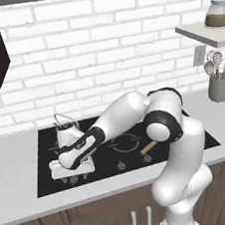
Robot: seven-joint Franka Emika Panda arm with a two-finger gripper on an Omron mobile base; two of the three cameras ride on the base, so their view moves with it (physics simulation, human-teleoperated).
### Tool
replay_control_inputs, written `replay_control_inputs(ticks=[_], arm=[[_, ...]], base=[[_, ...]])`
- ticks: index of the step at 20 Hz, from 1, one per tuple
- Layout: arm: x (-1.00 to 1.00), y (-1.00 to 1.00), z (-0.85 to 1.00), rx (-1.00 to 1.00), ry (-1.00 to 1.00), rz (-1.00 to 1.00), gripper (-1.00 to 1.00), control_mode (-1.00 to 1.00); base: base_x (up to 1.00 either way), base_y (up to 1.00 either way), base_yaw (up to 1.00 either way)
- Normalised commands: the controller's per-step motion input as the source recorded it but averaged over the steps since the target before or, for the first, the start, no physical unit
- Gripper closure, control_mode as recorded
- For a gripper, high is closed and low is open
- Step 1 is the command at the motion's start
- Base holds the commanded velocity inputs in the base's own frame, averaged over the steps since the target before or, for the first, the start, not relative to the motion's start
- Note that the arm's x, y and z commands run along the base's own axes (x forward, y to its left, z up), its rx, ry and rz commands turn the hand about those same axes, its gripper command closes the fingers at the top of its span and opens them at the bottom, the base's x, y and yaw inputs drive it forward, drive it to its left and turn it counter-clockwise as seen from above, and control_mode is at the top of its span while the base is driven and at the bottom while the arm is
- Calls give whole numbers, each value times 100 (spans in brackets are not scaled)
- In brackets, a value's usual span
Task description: Pick the kettle from the counter and place it on a stove burner. Then turn the burner on.
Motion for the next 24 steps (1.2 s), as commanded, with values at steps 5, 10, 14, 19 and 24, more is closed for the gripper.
replay_control_inputs(ticks=[5,10,14,19,24], arm=[[0,0,-7,-2,-2,0,-100,-100],[0,7,0,-9,0,0,-100,-100],[0,2,0,-3,-3,0,-100,-100],[0,7,0,-3,-4,0,-100,-100],[0,0,-2,0,-1,0,-100,-100]], base=[[0,0,0],[0,0,0],[0,0,0],[0,0,0],[0,0,0]])
